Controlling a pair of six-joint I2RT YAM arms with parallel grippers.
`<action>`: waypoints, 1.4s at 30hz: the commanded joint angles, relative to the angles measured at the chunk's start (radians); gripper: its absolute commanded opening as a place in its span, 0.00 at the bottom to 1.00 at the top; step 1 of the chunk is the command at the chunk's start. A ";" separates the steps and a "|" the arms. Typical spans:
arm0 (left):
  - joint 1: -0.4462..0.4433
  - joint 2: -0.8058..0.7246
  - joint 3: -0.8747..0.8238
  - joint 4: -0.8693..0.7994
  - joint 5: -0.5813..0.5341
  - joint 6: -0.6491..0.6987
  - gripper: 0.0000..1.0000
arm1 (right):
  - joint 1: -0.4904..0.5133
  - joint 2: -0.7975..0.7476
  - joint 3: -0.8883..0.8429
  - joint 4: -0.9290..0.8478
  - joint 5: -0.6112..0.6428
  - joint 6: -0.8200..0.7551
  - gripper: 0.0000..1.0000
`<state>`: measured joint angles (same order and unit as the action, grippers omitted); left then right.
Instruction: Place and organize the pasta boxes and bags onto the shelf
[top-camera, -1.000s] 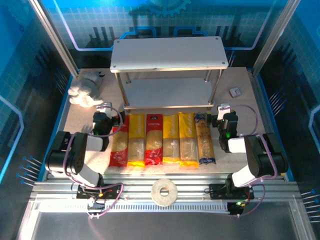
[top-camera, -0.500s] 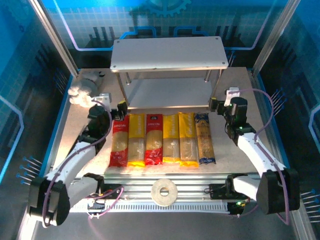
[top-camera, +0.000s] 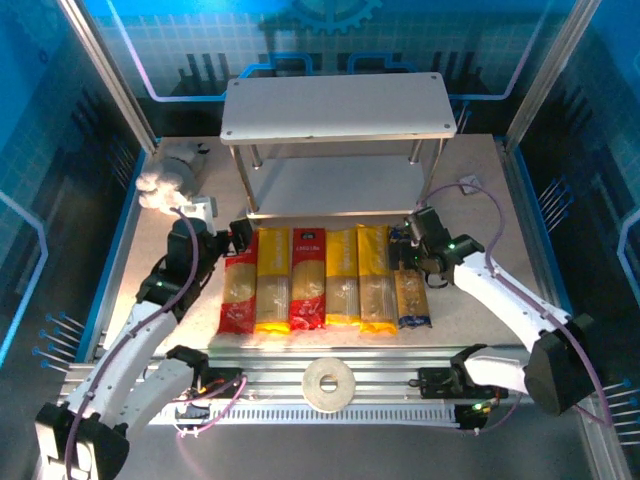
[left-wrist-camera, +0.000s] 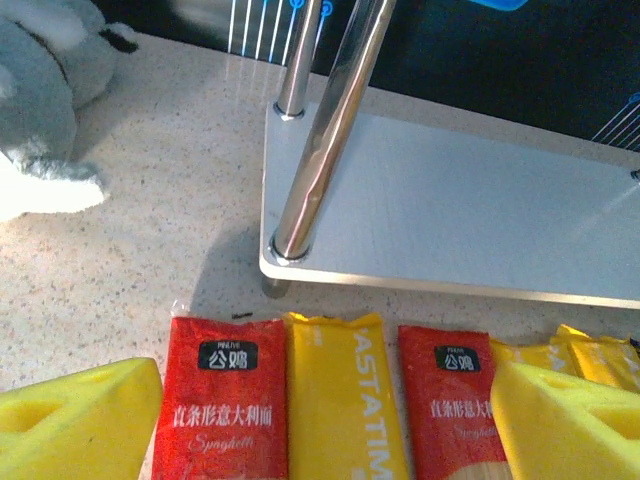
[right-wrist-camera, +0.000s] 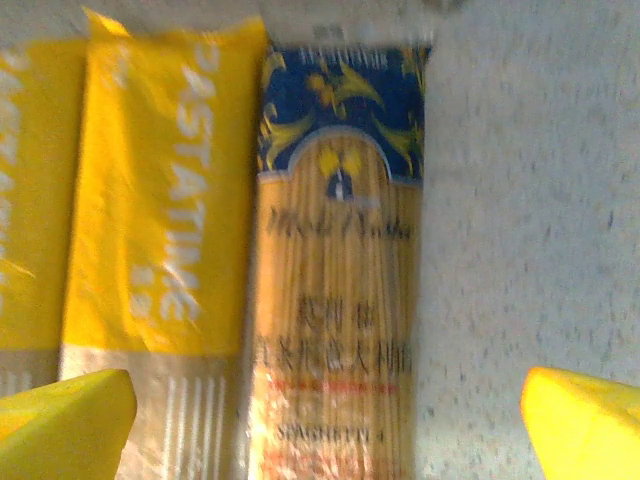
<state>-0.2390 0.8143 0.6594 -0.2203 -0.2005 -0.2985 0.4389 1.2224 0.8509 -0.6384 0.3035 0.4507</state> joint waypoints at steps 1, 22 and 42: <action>-0.005 -0.023 0.021 -0.086 0.022 -0.030 0.87 | 0.014 0.013 -0.011 -0.111 -0.001 0.081 1.00; -0.006 -0.062 0.034 -0.119 0.024 -0.022 0.87 | 0.000 0.253 -0.009 -0.075 -0.079 0.052 1.00; -0.005 -0.074 0.043 -0.114 -0.004 -0.006 0.88 | -0.039 0.405 -0.006 -0.043 -0.129 0.043 0.83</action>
<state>-0.2390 0.7506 0.6670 -0.3305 -0.1879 -0.3141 0.4175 1.5810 0.8532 -0.6914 0.1757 0.4881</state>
